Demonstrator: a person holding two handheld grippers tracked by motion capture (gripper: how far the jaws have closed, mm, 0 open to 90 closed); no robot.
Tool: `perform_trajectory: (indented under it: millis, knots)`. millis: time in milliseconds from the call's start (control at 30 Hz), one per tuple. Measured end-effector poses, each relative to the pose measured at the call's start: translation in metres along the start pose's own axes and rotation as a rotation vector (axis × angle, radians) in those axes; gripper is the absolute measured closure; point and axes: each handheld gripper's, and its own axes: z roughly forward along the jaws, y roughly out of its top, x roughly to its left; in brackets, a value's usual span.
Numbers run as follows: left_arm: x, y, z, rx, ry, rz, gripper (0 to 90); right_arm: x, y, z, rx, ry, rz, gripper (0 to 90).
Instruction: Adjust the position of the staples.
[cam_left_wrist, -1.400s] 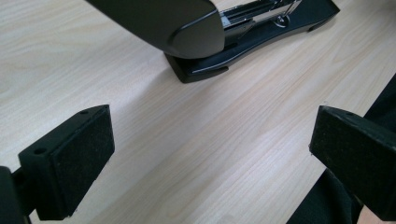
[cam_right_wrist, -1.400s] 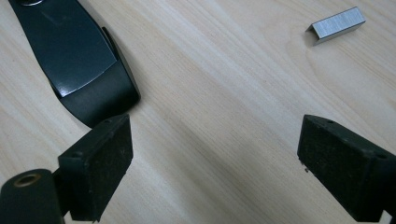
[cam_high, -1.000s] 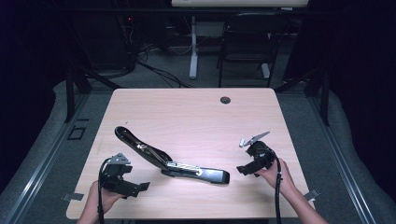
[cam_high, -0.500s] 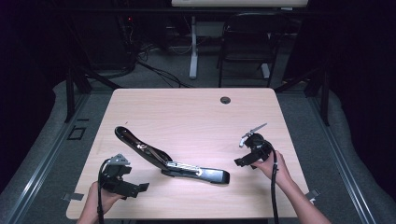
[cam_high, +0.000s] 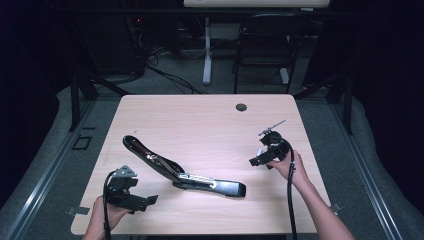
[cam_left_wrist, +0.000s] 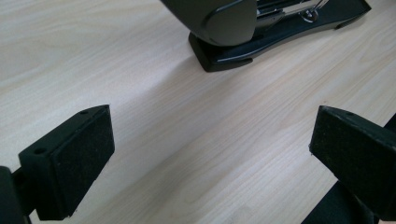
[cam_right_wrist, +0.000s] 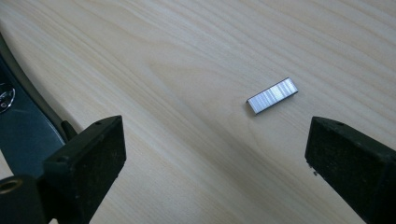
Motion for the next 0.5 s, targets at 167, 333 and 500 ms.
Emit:
perform_trajectory:
  millis: [167, 333, 500]
  knots:
    - [0.002, 0.000, 0.002, 0.012, 0.005, -0.009, 0.0, -0.006, 0.012, 0.002, 0.050, -0.028, 0.036, 4.7]
    - [0.001, 0.001, 0.002, 0.007, -0.004, -0.006, 0.0, -0.009, 0.024, 0.005, 0.053, -0.023, 0.054, 4.7]
    - [0.001, 0.003, 0.003, 0.011, -0.005, 0.005, 0.0, -0.010, 0.031, 0.009, 0.070, -0.027, 0.069, 10.9]
